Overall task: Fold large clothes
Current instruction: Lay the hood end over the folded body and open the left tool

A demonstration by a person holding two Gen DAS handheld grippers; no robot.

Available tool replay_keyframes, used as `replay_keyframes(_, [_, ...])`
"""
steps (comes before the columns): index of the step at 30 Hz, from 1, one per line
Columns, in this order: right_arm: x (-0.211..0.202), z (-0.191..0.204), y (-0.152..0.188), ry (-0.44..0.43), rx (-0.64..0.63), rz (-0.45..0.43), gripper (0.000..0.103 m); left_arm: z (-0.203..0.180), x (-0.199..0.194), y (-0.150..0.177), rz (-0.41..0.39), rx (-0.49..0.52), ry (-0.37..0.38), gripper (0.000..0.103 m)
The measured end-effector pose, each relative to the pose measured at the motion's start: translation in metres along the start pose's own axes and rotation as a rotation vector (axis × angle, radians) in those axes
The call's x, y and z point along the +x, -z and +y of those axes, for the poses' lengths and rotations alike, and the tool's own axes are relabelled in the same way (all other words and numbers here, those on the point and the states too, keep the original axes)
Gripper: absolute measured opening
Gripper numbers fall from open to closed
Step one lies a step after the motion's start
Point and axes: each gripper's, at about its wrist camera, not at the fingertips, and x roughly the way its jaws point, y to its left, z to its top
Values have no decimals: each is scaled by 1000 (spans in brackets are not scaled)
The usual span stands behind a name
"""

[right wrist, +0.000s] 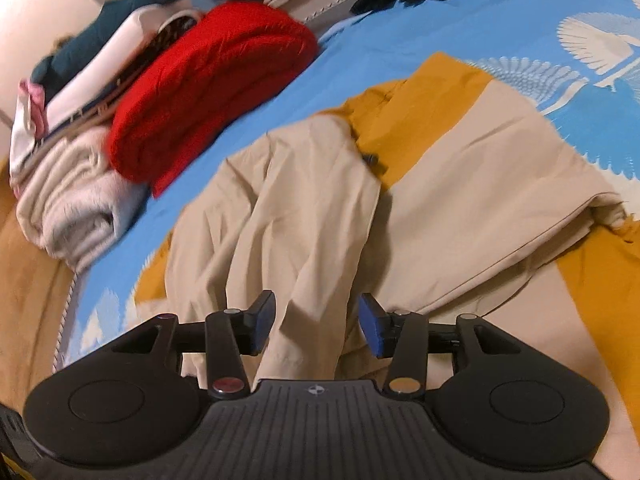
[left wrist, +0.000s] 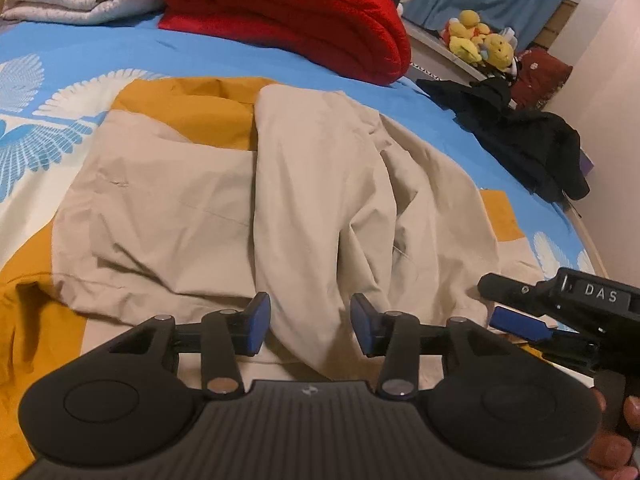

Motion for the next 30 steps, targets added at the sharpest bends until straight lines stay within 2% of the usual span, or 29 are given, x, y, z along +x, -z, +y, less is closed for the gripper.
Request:
replay_keyframes(1, [2, 2, 2, 9, -17, 3, 45, 1, 3, 0, 2, 5, 2, 34])
replay_keyframes(2, [2, 4, 2, 13, -29, 3, 36, 1, 5, 0, 5, 11, 16, 23])
replay_keyframes(3, [3, 4, 3, 17, -38, 5, 17, 3, 7, 0, 13, 15, 31, 2])
replay_keyframes(4, [3, 2, 4, 25, -31, 2, 7, 4, 7, 0, 12, 21, 30, 1])
replay_keyframes(7, [-8, -8, 4, 35, 29, -25, 2, 6, -10, -4, -26, 52, -9, 1])
replay_keyframes(10, [-21, -13, 5, 42, 58, -42, 0, 8, -26, -7, -20, 44, 7, 1])
replay_keyframes(12, [-13, -14, 12, 101, 22, 17, 0, 6, -14, 2, 70, 78, -4, 1])
replay_keyframes(13, [-6, -18, 17, 139, 34, 58, 0, 7, -3, 9, 133, 91, -11, 6])
replay_keyframes(14, [-1, -23, 19, 171, 58, 87, 0, 8, 1, 13, 164, 84, -28, 9])
replay_keyframes(15, [1, -27, 21, 193, 87, 100, 1, 8, -4, 12, 149, 72, -34, 13])
replay_keyframes(17, [-6, -27, 19, 185, 115, 77, 2, 0, -26, 2, 51, 96, -26, 20])
replay_keyframes(18, [-12, -24, 17, 177, 105, 43, 6, -6, -38, -2, -8, 126, -31, 31])
replay_keyframes(19, [-21, -17, 14, 172, 84, -4, 8, -11, -48, -5, -60, 151, -36, 35])
replay_keyframes(20, [-30, -10, 10, 166, 52, -52, 10, -15, -55, -7, -107, 167, -33, 35])
replay_keyframes(22, [-42, 1, 6, 135, 5, -125, 29, -21, -59, -7, -149, 180, -2, 35])
replay_keyframes(23, [-46, 4, 5, 115, -8, -157, 33, -25, -55, -5, -147, 181, 10, 35])
replay_keyframes(25, [-45, 6, 6, 80, -18, -173, 36, -27, -45, 1, -128, 181, 14, 35])
replay_keyframes(27, [-37, 5, 10, 77, -19, -142, 36, -27, -30, 7, -70, 191, -2, 35])
replay_keyframes(28, [-29, 2, 11, 93, -18, -113, 35, -26, -18, 10, -21, 197, -18, 35])
replay_keyframes(30, [-9, -5, 16, 176, -27, -9, 35, -21, 0, 20, 77, 205, -60, 35])
